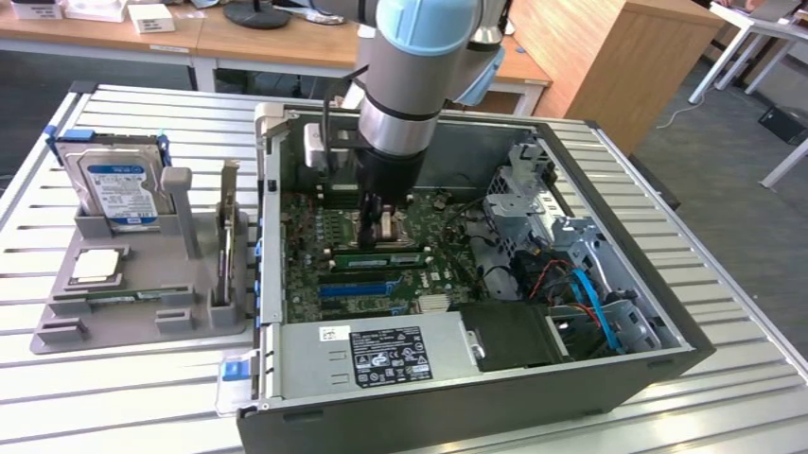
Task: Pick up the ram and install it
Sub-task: 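Press down the ram until it locks into place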
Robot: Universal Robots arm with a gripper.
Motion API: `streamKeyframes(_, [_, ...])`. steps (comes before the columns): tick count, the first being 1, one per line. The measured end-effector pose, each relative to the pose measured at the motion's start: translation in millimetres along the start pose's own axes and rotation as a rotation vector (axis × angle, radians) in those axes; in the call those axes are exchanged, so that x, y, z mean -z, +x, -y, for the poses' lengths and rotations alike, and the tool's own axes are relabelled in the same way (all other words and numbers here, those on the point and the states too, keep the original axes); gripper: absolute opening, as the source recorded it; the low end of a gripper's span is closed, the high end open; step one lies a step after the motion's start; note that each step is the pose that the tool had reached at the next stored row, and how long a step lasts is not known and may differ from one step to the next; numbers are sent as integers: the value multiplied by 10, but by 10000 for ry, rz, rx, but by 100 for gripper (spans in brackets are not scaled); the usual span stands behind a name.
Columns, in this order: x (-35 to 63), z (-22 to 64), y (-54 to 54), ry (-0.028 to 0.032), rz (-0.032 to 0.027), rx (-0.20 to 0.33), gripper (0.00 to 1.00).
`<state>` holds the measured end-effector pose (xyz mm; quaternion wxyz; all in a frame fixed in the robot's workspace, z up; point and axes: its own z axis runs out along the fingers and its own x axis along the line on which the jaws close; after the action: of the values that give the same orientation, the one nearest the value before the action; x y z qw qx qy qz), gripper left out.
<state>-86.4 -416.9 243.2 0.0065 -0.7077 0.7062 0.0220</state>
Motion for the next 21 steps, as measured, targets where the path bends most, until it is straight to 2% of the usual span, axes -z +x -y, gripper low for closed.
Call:
streamKeyframes(9, [24,24,-1,-1,-1,1,11])
streamKeyframes(21, [29,278,-1,-16,0,1,11])
